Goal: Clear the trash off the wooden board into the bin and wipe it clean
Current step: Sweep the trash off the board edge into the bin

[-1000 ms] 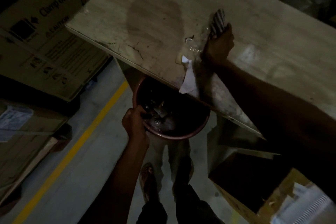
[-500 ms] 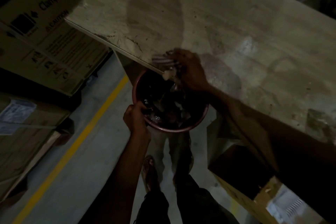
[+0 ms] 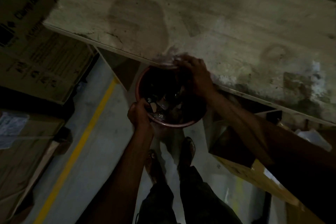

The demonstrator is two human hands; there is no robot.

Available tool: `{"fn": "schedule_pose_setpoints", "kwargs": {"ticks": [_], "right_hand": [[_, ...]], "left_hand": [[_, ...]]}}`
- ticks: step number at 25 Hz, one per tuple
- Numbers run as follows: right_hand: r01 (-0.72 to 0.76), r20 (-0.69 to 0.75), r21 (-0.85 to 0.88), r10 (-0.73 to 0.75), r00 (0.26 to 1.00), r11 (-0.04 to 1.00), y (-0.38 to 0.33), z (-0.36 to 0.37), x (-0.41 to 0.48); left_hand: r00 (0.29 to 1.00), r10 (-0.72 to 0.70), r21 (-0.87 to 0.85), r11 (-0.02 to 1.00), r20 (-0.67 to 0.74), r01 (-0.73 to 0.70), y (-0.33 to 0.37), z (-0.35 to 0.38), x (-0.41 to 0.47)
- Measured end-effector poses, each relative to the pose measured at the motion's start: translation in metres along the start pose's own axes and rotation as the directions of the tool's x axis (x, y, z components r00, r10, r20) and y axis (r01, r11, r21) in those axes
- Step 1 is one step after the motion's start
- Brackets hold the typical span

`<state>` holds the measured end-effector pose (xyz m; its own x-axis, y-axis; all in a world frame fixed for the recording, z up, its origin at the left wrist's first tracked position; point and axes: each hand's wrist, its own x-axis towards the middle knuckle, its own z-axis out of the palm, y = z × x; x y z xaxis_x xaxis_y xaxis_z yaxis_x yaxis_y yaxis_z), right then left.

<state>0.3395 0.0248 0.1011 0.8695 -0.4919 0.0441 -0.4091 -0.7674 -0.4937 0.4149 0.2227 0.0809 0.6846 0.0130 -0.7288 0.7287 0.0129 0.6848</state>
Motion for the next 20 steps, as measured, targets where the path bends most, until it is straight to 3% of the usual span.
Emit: {"fn": "schedule_pose_setpoints", "kwargs": {"ticks": [1, 3, 4, 6, 8, 11, 12, 13, 15, 16, 17, 20], "right_hand": [[0.076, 0.036, 0.031, -0.077, 0.996, 0.997, -0.003, 0.001, -0.013], [0.140, -0.043, 0.147, -0.135, 0.990, 0.979, -0.013, -0.001, -0.043], [0.101, -0.139, 0.196, -0.074, 0.988, 0.975, -0.014, -0.002, -0.057], [-0.109, -0.273, 0.301, 0.196, 0.942, 0.947, -0.006, -0.016, -0.075], [-0.221, -0.368, 0.400, 0.377, 0.850, 0.890, 0.021, -0.039, -0.084], [-0.183, -0.629, 0.297, 0.337, 0.700, 0.937, 0.098, -0.090, -0.099], [-0.246, -0.681, 0.284, 0.375, 0.629, 0.927, 0.130, -0.107, -0.107], [-0.372, -0.689, 0.304, 0.472, 0.551, 0.877, 0.160, -0.123, -0.116], [-0.686, -0.569, 0.329, 0.716, 0.405, 0.649, 0.212, -0.142, -0.131], [-0.759, -0.504, 0.290, 0.767, 0.397, 0.583, 0.234, -0.145, -0.134], [-0.765, -0.451, 0.230, 0.762, 0.465, 0.602, 0.246, -0.152, -0.133], [-0.561, -0.361, 0.335, 0.653, 0.665, 0.757, 0.216, -0.145, -0.111]], "left_hand": [[1.000, -0.002, 0.005, 1.000, 0.015, 0.002, -0.003, 0.004, -0.003], [0.999, -0.011, 0.032, 0.999, 0.040, 0.009, -0.012, 0.013, -0.011], [0.999, -0.025, 0.045, 0.999, 0.048, 0.023, -0.017, 0.019, -0.015], [0.997, -0.040, 0.085, 0.996, 0.063, 0.035, -0.032, 0.032, -0.020], [0.993, -0.063, 0.139, 0.989, 0.097, 0.049, -0.055, 0.047, -0.027], [0.983, -0.119, 0.141, 0.985, 0.141, 0.099, -0.087, 0.072, -0.044], [0.979, -0.130, 0.138, 0.984, 0.155, 0.109, -0.095, 0.079, -0.051], [0.976, -0.138, 0.143, 0.983, 0.171, 0.114, -0.103, 0.088, -0.059], [0.969, -0.148, 0.156, 0.981, 0.195, 0.118, -0.116, 0.103, -0.074], [0.967, -0.153, 0.160, 0.980, 0.204, 0.121, -0.119, 0.110, -0.081], [0.965, -0.159, 0.161, 0.979, 0.210, 0.126, -0.124, 0.116, -0.083], [0.969, -0.150, 0.172, 0.978, 0.194, 0.117, -0.134, 0.134, -0.085]]}}
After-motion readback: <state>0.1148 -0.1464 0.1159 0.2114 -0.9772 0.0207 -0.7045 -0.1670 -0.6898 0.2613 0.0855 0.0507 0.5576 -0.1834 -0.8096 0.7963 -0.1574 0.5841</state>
